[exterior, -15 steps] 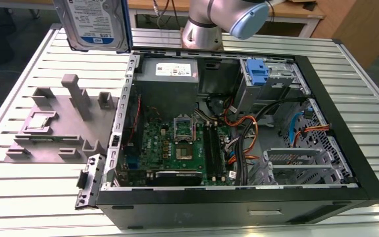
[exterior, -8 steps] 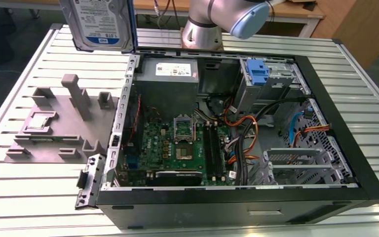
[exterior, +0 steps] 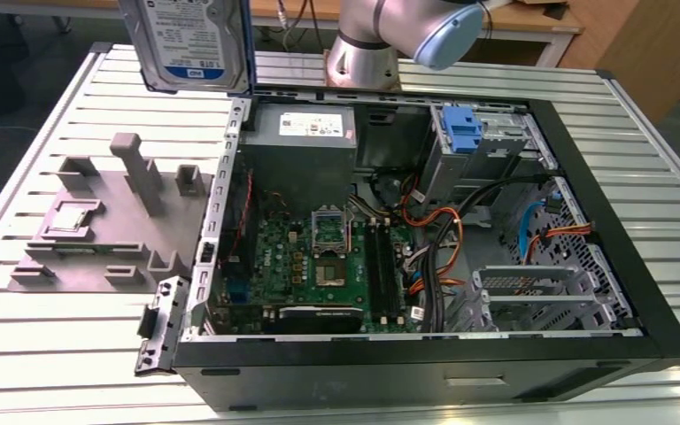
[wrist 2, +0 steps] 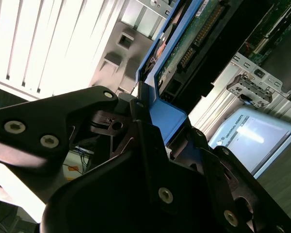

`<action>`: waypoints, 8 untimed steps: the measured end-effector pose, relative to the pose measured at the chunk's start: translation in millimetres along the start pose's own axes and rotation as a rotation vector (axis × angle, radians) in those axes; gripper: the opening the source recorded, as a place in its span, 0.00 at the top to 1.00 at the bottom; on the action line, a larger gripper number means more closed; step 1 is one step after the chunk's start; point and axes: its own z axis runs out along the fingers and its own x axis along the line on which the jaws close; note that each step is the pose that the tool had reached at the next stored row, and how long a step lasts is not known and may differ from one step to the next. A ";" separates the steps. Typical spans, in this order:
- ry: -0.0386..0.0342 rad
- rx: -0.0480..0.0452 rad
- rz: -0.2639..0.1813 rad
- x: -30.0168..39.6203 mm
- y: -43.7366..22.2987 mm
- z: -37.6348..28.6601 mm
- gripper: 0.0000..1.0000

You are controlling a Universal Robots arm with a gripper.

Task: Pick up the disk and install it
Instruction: 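Pick up the disk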

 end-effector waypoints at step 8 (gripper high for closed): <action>0.0000 0.0000 0.000 -0.2 -6.2 0.0 0.63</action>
